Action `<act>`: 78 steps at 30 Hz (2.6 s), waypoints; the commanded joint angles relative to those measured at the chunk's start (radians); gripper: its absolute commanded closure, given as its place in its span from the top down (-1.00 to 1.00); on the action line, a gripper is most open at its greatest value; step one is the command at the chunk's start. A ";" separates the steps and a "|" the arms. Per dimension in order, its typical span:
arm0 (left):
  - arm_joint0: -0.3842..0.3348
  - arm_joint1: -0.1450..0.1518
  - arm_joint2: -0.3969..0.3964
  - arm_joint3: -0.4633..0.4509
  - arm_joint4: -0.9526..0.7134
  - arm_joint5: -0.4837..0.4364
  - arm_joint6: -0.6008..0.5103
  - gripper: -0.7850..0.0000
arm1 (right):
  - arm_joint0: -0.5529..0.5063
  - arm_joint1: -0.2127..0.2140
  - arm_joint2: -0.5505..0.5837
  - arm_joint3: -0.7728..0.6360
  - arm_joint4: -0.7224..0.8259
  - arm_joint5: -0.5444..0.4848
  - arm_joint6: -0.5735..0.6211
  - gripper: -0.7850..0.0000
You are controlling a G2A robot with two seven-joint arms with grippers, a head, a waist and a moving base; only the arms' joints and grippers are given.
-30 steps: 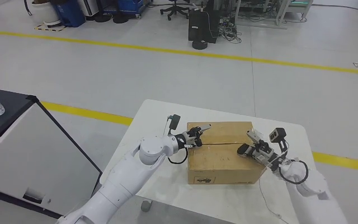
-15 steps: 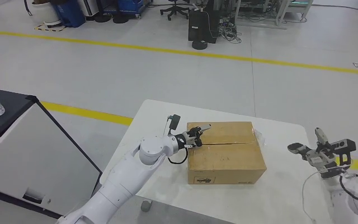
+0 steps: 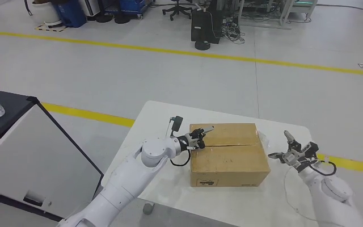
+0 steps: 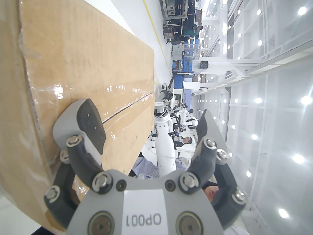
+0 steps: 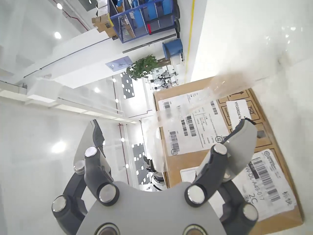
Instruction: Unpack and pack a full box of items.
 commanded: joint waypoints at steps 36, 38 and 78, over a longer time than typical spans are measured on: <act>0.000 0.000 0.000 0.000 0.000 0.000 0.000 1.00 | 0.290 -0.047 -0.162 0.364 -0.027 -0.047 -0.049 -1.00; 0.000 0.000 0.000 0.000 0.000 0.000 0.000 1.00 | 0.282 -0.041 -0.152 0.330 -0.050 -0.083 -0.056 -1.00; 0.000 0.000 0.000 0.000 0.000 0.000 0.000 1.00 | 0.116 -0.006 -0.339 -0.396 -0.680 -0.315 -0.009 -1.00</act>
